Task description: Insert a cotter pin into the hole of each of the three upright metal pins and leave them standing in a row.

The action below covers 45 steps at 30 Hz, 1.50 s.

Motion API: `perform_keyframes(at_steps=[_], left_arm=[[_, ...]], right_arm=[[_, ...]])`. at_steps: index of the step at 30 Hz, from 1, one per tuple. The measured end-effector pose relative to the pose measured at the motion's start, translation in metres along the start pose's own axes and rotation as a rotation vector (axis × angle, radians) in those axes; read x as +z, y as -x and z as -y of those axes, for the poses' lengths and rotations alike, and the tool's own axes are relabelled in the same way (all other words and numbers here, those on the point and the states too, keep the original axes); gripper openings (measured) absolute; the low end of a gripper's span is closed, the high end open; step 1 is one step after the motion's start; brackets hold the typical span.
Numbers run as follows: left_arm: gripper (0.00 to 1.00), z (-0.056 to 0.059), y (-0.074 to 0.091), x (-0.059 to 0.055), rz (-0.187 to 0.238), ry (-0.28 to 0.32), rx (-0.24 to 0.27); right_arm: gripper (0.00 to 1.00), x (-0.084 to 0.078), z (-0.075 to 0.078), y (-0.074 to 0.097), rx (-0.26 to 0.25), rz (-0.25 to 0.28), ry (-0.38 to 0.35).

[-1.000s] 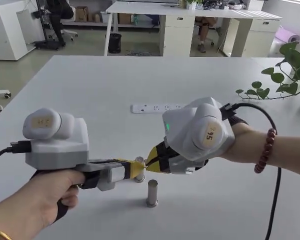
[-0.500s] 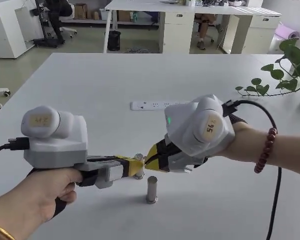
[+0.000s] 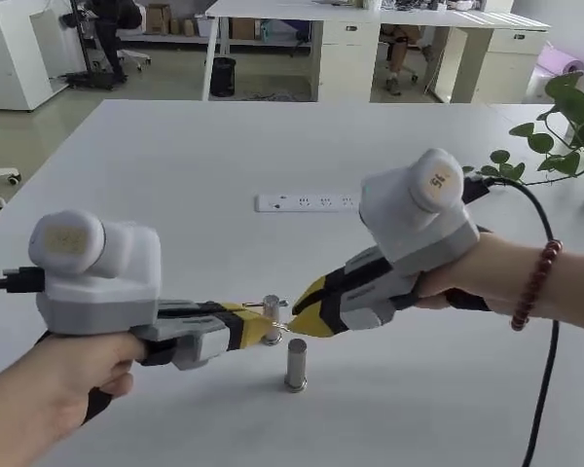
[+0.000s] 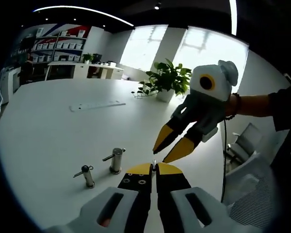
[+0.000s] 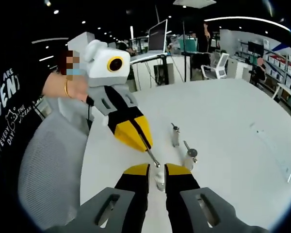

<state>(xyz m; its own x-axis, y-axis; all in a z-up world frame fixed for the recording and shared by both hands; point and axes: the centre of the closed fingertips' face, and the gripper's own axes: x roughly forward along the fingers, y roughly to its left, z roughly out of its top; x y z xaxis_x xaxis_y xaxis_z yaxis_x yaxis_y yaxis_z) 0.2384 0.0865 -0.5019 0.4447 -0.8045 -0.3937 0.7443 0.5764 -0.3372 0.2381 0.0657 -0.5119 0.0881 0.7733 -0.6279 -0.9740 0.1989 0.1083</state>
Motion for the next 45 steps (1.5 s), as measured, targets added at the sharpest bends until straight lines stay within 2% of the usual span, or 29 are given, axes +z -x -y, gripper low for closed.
perform_keyframes(at_steps=[3,8,12,21,27,32,39,45], left_arm=[[0.0,0.004,0.001,0.0,0.003,-0.04,-0.024],[0.0,0.008,0.003,0.0,0.01,-0.072,-0.055],[0.0,0.014,0.004,-0.001,0.007,-0.112,-0.093],[0.0,0.031,0.006,-0.006,0.003,-0.167,-0.167],[0.0,0.04,0.007,-0.005,0.017,-0.176,-0.215],[0.0,0.047,0.008,-0.006,0.02,-0.186,-0.25],[0.0,0.05,0.009,-0.007,0.022,-0.181,-0.268],[0.0,0.05,0.006,-0.008,0.023,-0.18,-0.262]], right_arm=[[0.07,-0.004,-0.001,0.002,0.015,0.005,-0.018],[0.08,-0.011,-0.004,0.002,0.039,-0.001,-0.052],[0.08,-0.011,-0.01,0.003,0.071,0.02,-0.068],[0.07,-0.008,-0.035,0.004,0.161,0.05,-0.044],[0.04,-0.009,-0.047,0.005,0.215,0.044,-0.006],[0.0,-0.009,-0.048,0.004,0.235,0.046,0.002],[0.0,-0.011,-0.051,0.008,0.261,0.032,0.031],[0.0,-0.014,-0.049,0.01,0.241,-0.005,0.098]])
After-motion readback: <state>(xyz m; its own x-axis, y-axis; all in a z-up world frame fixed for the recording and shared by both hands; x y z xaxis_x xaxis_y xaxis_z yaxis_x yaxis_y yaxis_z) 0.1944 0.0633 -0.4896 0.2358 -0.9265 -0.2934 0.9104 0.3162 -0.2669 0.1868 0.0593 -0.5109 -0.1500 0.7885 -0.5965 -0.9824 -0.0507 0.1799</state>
